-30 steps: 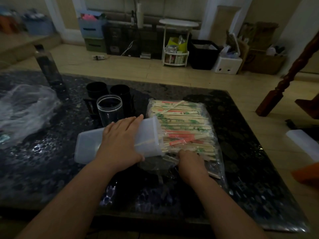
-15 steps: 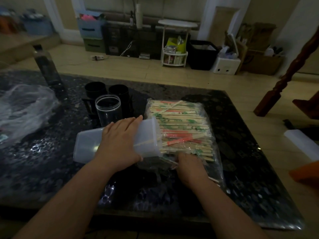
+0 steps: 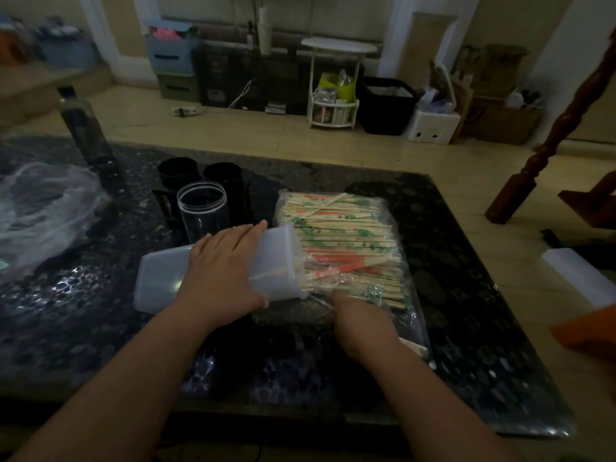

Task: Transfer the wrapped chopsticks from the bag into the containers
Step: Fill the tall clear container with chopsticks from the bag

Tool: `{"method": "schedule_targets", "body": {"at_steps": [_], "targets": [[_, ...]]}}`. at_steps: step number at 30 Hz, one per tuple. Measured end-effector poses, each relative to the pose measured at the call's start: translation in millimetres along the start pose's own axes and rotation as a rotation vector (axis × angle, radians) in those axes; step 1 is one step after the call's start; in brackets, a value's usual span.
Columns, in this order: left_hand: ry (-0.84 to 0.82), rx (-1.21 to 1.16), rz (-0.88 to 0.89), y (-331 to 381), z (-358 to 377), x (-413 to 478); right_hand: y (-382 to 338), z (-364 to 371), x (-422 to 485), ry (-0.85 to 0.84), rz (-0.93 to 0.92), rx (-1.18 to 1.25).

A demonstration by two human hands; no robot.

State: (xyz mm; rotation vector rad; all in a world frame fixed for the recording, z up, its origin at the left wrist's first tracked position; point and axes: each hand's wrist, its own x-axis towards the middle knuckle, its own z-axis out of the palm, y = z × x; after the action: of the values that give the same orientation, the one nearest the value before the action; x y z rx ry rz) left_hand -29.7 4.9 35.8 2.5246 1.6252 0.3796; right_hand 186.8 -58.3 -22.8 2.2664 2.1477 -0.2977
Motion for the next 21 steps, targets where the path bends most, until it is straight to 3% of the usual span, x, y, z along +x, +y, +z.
{"method": "schedule_targets", "body": {"at_steps": [4, 7, 11, 16, 18, 21], "targets": [[0.006, -0.007, 0.006, 0, 1, -1, 2, -24, -4, -0.111, -0.048, -0.008], [0.022, -0.016, 0.005, -2, 3, 0, -1, -43, -10, -0.057, -0.077, -0.035], [0.044, 0.004, 0.021, -4, 3, 0, -7, -62, -17, 0.218, -0.175, -0.049], [0.029, -0.020, 0.029, -4, 4, -1, -4, -61, -13, 0.810, -0.311, 0.102], [0.017, -0.029, 0.024, -4, 4, -1, 1, -56, -10, 0.891, -0.368, 0.171], [0.003, -0.028, 0.025, -5, 4, -1, 0, -54, -9, 0.875, -0.317, 0.378]]}}
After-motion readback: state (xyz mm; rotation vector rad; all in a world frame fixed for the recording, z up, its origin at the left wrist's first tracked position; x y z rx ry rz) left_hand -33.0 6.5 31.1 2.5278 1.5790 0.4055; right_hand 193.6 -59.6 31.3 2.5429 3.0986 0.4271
